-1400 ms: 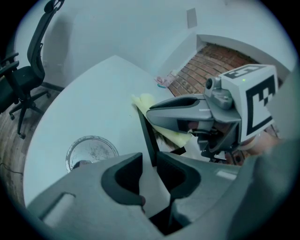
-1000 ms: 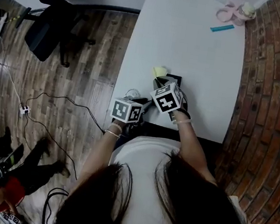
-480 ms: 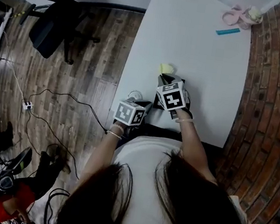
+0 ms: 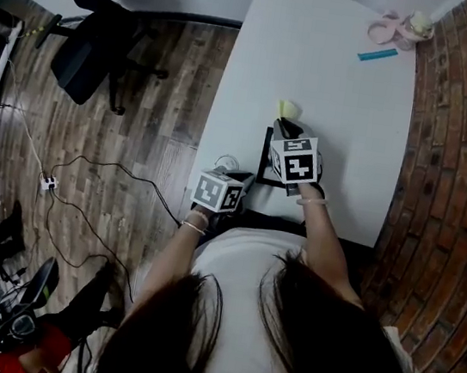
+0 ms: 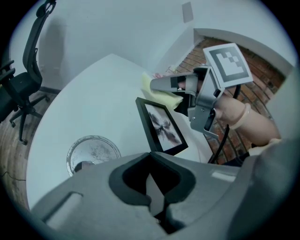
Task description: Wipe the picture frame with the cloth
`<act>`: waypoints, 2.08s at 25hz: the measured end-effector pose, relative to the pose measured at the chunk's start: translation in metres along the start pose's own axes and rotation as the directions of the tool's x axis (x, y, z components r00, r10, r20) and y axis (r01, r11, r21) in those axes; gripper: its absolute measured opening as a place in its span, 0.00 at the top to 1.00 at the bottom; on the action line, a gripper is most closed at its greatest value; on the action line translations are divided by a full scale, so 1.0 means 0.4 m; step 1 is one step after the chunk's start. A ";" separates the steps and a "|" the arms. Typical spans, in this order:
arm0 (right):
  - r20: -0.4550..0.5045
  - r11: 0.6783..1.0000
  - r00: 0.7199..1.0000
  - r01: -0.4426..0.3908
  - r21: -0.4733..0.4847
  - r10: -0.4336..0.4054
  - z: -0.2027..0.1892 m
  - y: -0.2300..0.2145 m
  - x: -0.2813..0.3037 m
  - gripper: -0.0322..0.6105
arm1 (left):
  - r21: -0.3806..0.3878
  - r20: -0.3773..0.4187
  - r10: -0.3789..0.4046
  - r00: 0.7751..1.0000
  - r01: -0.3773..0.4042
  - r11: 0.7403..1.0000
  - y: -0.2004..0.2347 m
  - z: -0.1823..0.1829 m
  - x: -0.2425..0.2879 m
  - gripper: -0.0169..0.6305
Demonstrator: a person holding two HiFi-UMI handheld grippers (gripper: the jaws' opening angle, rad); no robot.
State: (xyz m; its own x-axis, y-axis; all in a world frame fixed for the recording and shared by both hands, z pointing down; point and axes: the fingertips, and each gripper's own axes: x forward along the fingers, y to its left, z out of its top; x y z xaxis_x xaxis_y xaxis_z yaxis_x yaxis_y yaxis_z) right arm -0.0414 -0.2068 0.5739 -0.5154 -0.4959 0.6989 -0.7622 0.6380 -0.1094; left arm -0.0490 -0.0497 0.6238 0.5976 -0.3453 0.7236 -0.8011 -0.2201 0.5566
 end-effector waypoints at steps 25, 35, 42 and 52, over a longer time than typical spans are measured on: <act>0.220 0.976 0.957 0.161 0.144 -0.190 -0.005 -0.012 -0.280 0.91 | 0.154 0.062 0.062 0.996 -0.071 0.985 -0.009 -0.015 -0.004 0.97; 0.365 0.961 0.892 0.223 0.161 -0.268 0.026 0.049 -0.436 0.91 | 0.288 0.206 0.103 0.973 -0.161 0.944 -0.037 0.002 -0.085 0.97; 0.431 0.945 0.843 0.265 0.191 -0.323 0.034 0.114 -0.537 0.91 | 0.365 0.372 0.078 0.925 -0.223 0.904 -0.071 0.055 -0.224 0.97; 0.500 0.935 0.790 0.297 0.193 -0.354 0.029 0.230 -0.648 0.91 | 0.439 0.551 -0.041 0.834 -0.247 0.864 -0.189 0.109 -0.431 0.97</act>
State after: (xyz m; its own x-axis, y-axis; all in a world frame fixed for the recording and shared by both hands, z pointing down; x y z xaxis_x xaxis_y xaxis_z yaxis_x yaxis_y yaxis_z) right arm 0.0175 -0.0265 0.3744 -0.3329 -0.9124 0.2382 -0.9416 0.3354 -0.0314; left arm -0.0931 -0.0132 0.4392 0.5129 -0.7814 0.3554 -0.8544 -0.5049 0.1229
